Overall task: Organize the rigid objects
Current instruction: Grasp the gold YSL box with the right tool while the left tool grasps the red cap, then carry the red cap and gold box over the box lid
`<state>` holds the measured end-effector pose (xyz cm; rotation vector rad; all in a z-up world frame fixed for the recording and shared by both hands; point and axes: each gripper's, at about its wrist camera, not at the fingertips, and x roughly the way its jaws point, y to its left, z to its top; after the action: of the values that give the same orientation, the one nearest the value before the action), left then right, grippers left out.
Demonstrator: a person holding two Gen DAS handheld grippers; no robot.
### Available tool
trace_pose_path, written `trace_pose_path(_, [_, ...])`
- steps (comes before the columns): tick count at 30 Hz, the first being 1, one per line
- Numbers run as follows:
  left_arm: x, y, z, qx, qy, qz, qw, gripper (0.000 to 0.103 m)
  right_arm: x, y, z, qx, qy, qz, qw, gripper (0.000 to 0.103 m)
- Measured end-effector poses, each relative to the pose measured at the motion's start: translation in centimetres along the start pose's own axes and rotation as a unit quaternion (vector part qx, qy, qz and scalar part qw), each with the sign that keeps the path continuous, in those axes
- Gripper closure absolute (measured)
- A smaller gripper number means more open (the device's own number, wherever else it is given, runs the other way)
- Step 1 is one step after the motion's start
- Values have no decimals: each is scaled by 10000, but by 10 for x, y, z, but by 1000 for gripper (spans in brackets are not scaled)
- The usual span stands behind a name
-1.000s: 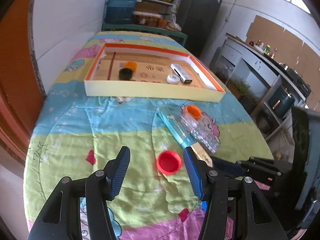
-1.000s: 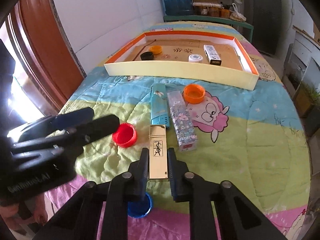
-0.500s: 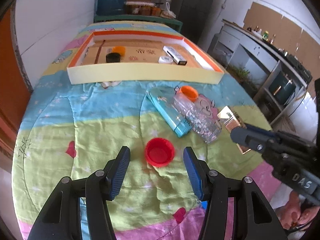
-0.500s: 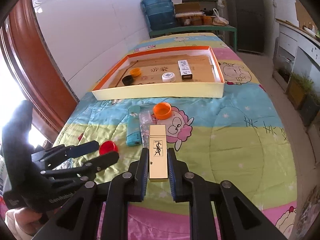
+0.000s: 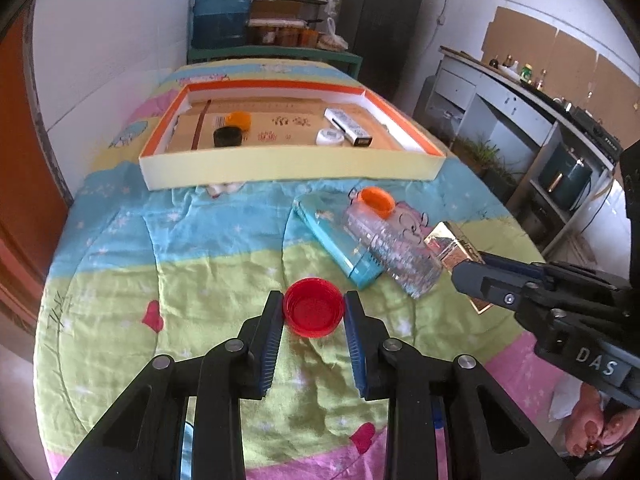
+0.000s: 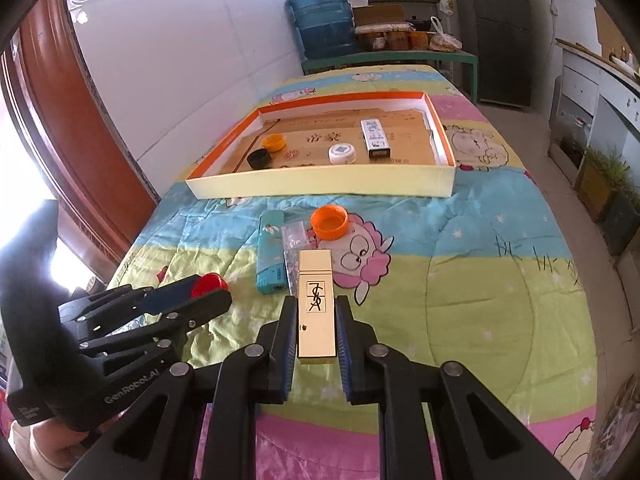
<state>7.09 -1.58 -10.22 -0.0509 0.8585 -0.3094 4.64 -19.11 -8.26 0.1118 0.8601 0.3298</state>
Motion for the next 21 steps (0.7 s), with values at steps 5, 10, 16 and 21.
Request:
trace_pose_path(5, [-11, 0, 19, 28, -234, -30, 9997, 72, -4, 0, 13, -83, -142, -48, 9999, 85])
trace_pose_path(10, [-20, 0, 45, 27, -497, -50, 9987, 72, -9, 0, 30, -180, -313, -119, 9993, 85])
trace_pose_path(16, [-23, -1, 77, 51, -741, -39, 9972, 72, -11, -5, 55, -234, -518, -269, 9980, 85])
trace_pose_path(21, [-16, -1, 106, 84, -845, -16, 9964, 72, -12, -14, 73, -207, -647, -413, 9968, 85])
